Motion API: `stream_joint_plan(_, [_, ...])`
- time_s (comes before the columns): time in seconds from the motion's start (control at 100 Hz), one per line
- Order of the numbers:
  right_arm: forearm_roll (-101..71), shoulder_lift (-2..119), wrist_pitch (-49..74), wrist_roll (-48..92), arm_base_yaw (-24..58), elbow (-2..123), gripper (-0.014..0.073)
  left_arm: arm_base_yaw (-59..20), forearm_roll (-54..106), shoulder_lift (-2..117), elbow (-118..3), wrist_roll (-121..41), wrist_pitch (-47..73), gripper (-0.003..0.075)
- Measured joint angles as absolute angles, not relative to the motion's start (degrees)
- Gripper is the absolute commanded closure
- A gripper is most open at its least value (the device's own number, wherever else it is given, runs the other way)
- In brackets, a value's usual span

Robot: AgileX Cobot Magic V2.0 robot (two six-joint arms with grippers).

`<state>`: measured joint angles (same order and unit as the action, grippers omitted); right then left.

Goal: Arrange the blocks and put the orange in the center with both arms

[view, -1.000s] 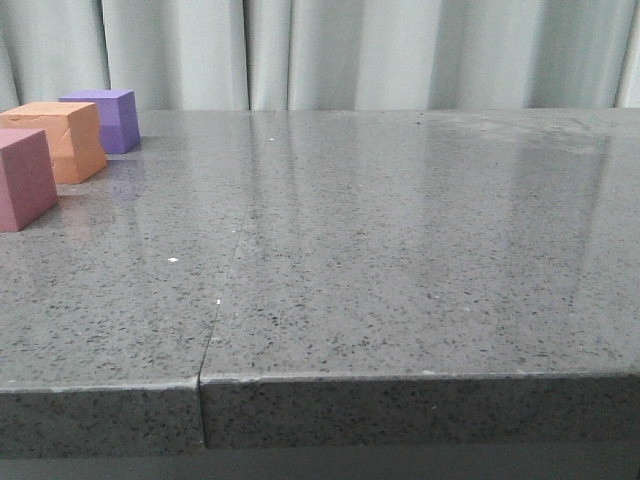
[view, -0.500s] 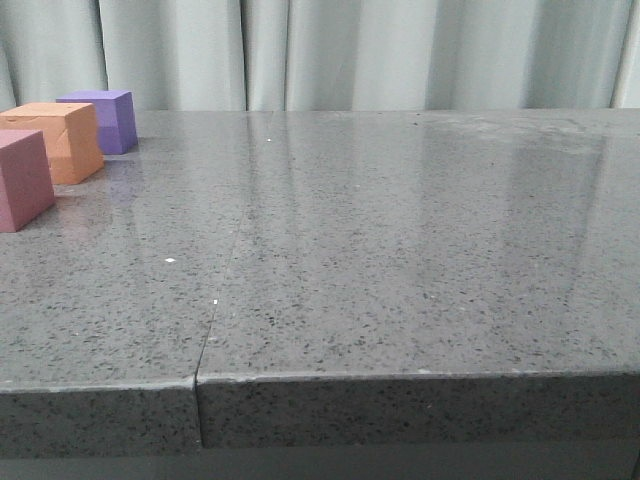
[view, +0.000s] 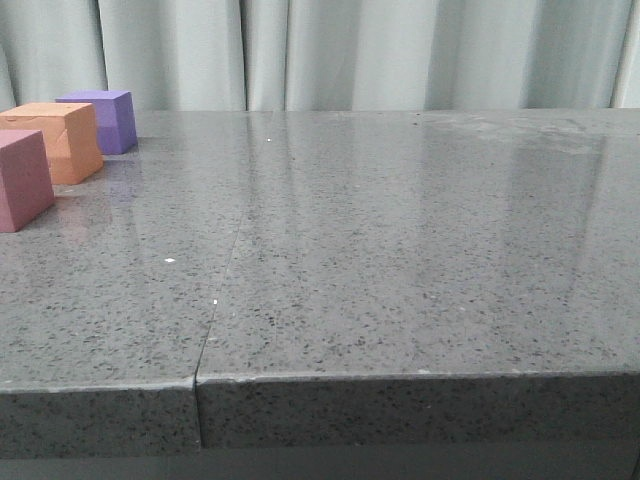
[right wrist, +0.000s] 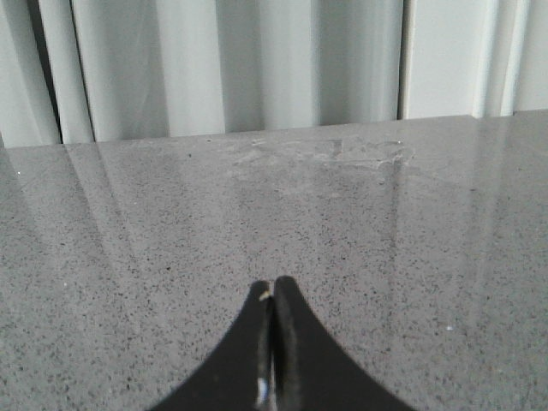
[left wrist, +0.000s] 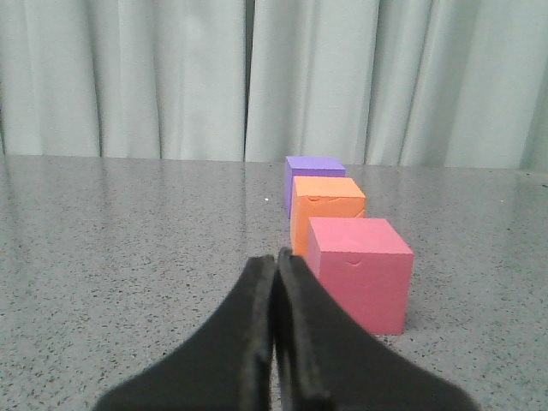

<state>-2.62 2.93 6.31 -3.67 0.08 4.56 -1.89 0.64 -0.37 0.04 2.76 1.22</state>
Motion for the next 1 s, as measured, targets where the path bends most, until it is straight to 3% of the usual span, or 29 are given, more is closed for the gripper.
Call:
stream_joint_plan(0.26, [-2.7, -0.48, 2.9, -3.67, 0.08, -1.44, 0.0661, -1.89, 0.64, -0.37, 0.04, 2.76, 1.18, 0.0741])
stream_joint_plan(1.0, [-2.7, -0.62, 2.5, -3.67, 0.08, -1.58, 0.0661, -1.89, 0.64, -0.37, 0.04, 2.76, 1.18, 0.0741])
